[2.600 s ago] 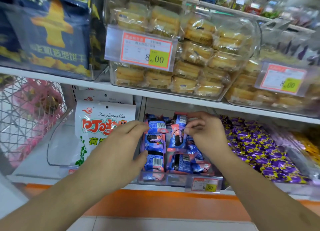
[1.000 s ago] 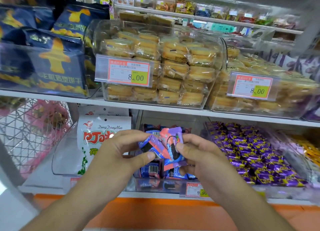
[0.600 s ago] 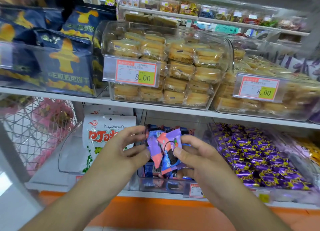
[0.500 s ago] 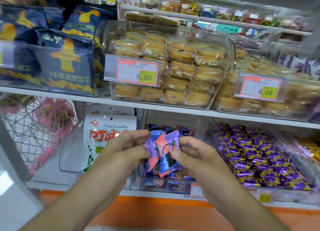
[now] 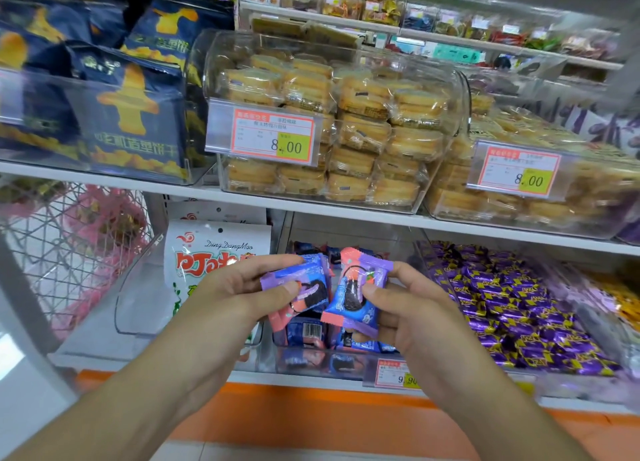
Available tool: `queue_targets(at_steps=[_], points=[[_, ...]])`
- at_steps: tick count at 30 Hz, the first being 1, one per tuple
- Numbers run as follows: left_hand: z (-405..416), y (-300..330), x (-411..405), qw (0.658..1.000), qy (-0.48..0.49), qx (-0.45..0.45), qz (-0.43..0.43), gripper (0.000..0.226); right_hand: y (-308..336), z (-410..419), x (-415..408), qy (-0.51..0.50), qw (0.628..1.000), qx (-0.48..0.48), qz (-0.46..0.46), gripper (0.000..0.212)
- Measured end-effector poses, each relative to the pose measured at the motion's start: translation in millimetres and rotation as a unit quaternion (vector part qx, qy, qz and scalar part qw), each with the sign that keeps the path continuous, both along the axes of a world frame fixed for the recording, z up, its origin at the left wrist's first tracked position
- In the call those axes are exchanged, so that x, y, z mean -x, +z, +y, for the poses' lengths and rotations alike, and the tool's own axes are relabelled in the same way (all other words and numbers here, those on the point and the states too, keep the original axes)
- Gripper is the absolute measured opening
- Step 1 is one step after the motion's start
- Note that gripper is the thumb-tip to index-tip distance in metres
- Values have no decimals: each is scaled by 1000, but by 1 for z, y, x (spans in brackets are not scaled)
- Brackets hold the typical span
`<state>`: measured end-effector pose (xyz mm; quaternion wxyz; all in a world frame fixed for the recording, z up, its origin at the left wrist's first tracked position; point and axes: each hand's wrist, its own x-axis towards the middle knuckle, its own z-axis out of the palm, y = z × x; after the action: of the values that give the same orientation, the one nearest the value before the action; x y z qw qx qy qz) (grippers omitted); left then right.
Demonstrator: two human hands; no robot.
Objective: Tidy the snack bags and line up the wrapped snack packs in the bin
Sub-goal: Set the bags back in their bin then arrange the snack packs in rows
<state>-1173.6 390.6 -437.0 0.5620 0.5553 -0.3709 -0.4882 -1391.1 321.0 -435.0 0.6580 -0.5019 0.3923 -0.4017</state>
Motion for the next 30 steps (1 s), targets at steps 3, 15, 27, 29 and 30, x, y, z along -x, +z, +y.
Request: queue_targets(at_steps=[3,15,27,29,30], points=[[-1,0,2,1000,8,-2,28,32,1,2,-1,13,1000,2,-5,16],[2,-2,7,998,-49,-35,16,18,2,3,1,15,999,47,20,15],[1,-1,6,999,-14,-27,-22,41,7,-1,5,23,998,28,-48,36],[1,-2,5,999,-11,-30,-27,40,7,-2,6,21,998,33,-49,37],[2,-2,6,999,-9,-32,-27,37,7,-2,7,18,998,35,-50,33]])
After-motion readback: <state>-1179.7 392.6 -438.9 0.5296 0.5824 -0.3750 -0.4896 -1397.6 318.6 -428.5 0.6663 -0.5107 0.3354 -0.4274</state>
